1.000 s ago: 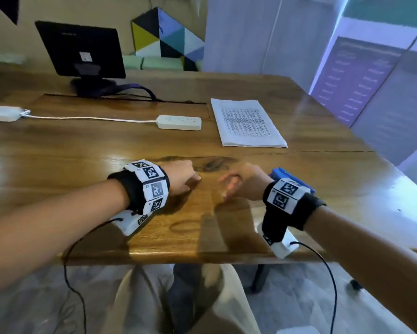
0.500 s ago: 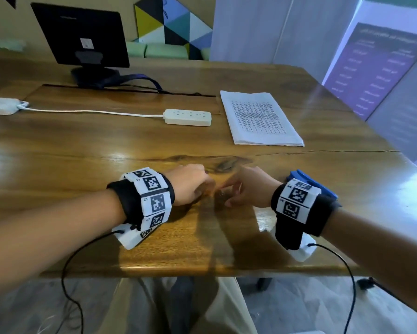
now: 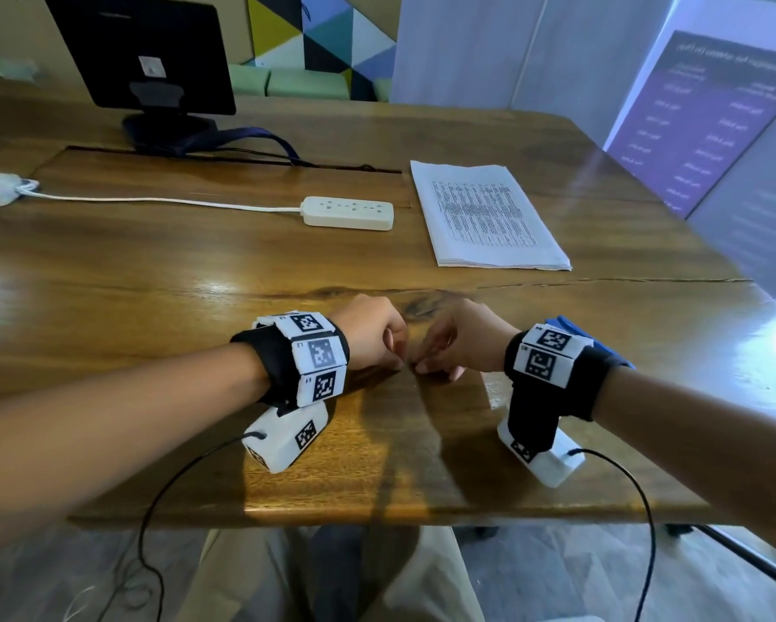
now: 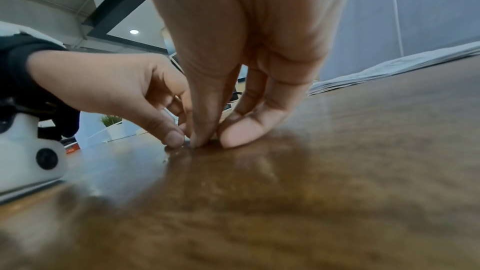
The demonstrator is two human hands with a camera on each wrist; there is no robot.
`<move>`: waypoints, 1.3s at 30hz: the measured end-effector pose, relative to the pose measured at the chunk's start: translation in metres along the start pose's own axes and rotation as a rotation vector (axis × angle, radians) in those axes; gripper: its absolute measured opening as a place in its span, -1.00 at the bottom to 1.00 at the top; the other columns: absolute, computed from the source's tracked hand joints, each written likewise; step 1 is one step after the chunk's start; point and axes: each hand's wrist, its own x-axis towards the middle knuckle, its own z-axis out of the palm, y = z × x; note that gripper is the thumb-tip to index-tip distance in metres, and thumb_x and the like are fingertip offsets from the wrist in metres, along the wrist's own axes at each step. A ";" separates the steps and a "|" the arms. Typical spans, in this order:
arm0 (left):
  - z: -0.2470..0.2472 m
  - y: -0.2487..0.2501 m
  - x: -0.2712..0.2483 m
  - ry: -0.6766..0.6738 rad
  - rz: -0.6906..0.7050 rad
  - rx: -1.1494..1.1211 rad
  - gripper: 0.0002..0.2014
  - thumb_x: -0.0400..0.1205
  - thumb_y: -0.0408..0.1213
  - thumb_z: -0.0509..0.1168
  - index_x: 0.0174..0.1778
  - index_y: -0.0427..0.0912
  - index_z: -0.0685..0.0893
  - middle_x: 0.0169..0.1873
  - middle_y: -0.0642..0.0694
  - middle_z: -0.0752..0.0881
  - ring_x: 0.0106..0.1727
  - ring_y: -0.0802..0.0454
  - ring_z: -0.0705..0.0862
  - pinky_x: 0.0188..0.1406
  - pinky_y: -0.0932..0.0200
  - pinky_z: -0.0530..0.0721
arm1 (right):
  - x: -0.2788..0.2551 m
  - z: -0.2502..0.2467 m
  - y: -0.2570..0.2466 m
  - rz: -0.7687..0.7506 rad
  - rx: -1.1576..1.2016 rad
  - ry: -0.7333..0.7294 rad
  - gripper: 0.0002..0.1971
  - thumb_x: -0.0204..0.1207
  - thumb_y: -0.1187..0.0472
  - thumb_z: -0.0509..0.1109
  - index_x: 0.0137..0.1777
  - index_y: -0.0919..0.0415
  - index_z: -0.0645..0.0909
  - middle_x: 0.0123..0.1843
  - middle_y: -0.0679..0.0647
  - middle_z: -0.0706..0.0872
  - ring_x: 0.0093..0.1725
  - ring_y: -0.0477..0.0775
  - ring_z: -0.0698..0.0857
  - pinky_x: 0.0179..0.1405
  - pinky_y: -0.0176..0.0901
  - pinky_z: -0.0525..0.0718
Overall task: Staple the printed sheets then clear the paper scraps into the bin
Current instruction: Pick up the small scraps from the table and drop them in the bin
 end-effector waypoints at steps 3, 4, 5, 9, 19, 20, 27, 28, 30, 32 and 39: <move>0.001 0.005 0.002 0.004 -0.008 0.003 -0.80 0.47 -0.12 0.48 -0.11 -0.16 0.79 -0.24 0.00 0.70 -0.16 0.06 0.62 -0.29 0.25 0.52 | 0.005 0.001 0.003 0.033 0.048 -0.013 -0.85 0.28 0.22 0.63 -0.16 0.21 0.81 -0.23 0.15 0.80 -0.38 -0.01 0.71 -0.30 -0.25 0.77; 0.001 0.006 0.003 -0.002 -0.003 0.011 -0.80 0.47 -0.12 0.48 -0.09 -0.16 0.80 -0.22 -0.02 0.71 -0.14 0.05 0.62 -0.24 0.23 0.53 | 0.007 0.002 0.004 0.043 0.050 -0.019 -0.81 0.27 0.21 0.64 -0.14 0.24 0.80 -0.24 0.16 0.78 -0.38 -0.01 0.70 -0.30 -0.24 0.78; 0.001 0.007 0.004 -0.010 -0.004 0.019 -0.80 0.47 -0.13 0.48 -0.08 -0.16 0.80 -0.22 -0.03 0.70 -0.14 0.05 0.62 -0.23 0.22 0.52 | 0.009 0.001 0.004 0.049 0.050 -0.028 -0.80 0.27 0.20 0.64 -0.14 0.26 0.79 -0.26 0.15 0.77 -0.39 -0.01 0.69 -0.30 -0.23 0.78; -0.002 0.006 0.003 -0.009 -0.009 0.026 -0.80 0.50 -0.16 0.46 -0.07 -0.21 0.78 -0.18 -0.06 0.71 -0.13 0.04 0.60 -0.21 0.20 0.49 | 0.011 0.000 0.002 -0.002 0.024 -0.048 -0.85 0.29 0.22 0.63 -0.15 0.12 0.77 -0.31 0.00 0.71 -0.46 -0.08 0.67 -0.40 -0.26 0.75; -0.008 -0.010 -0.004 -0.019 -0.006 0.100 -0.86 0.61 -0.16 0.32 -0.02 -0.13 0.70 -0.09 -0.09 0.71 0.08 -0.08 0.68 -0.10 0.15 0.57 | 0.024 -0.008 0.001 -0.105 0.032 -0.202 -0.70 0.30 0.26 0.61 -0.27 -0.27 0.76 -0.41 -0.04 0.60 -0.48 -0.24 0.63 -0.44 -0.34 0.71; -0.008 -0.009 -0.003 -0.029 -0.002 0.104 -0.85 0.61 -0.15 0.33 -0.01 -0.13 0.70 -0.05 -0.10 0.72 0.07 -0.09 0.68 -0.08 0.13 0.60 | 0.026 -0.008 0.001 -0.098 0.033 -0.216 -0.74 0.30 0.26 0.61 -0.19 -0.19 0.79 -0.41 -0.04 0.60 -0.48 -0.21 0.63 -0.47 -0.35 0.69; -0.004 -0.008 0.005 -0.062 0.023 0.101 -0.85 0.58 -0.15 0.37 -0.03 -0.12 0.72 -0.34 0.05 0.64 -0.02 -0.04 0.70 -0.19 0.18 0.55 | 0.032 -0.010 -0.002 -0.099 -0.061 -0.254 -0.80 0.30 0.20 0.61 -0.07 0.03 0.82 -0.45 -0.20 0.68 -0.47 -0.11 0.62 -0.53 -0.33 0.65; -0.004 -0.010 0.006 -0.067 0.023 0.092 -0.87 0.57 -0.15 0.37 -0.06 -0.11 0.72 -0.40 0.10 0.60 -0.04 -0.03 0.71 -0.18 0.18 0.57 | 0.032 -0.009 -0.003 -0.101 -0.066 -0.259 -0.82 0.30 0.20 0.61 -0.09 0.01 0.82 -0.40 -0.15 0.70 -0.46 -0.10 0.63 -0.53 -0.33 0.64; -0.004 -0.011 0.006 -0.069 0.025 0.078 -0.89 0.57 -0.15 0.38 -0.08 -0.09 0.72 -0.43 0.13 0.57 -0.11 0.00 0.69 -0.18 0.19 0.57 | 0.032 -0.009 -0.003 -0.105 -0.073 -0.267 -0.84 0.30 0.19 0.61 -0.13 -0.02 0.82 -0.35 -0.09 0.70 -0.45 -0.08 0.63 -0.54 -0.34 0.64; -0.005 -0.011 0.006 -0.068 0.033 0.058 -0.87 0.55 -0.14 0.40 -0.09 -0.10 0.73 -0.43 0.12 0.60 -0.17 0.05 0.65 -0.21 0.20 0.53 | 0.033 -0.010 -0.004 -0.102 -0.081 -0.272 -0.86 0.30 0.19 0.61 -0.18 -0.06 0.82 -0.38 -0.14 0.70 -0.48 -0.11 0.63 -0.54 -0.34 0.64; -0.007 -0.020 0.002 -0.066 0.050 0.020 -0.87 0.54 -0.11 0.41 -0.12 -0.08 0.75 -0.48 0.19 0.55 -0.20 0.08 0.64 -0.13 0.20 0.58 | 0.036 -0.012 -0.008 -0.129 -0.154 -0.299 -0.91 0.30 0.18 0.60 -0.23 0.01 0.77 -0.31 0.04 0.66 -0.55 -0.18 0.62 -0.55 -0.32 0.66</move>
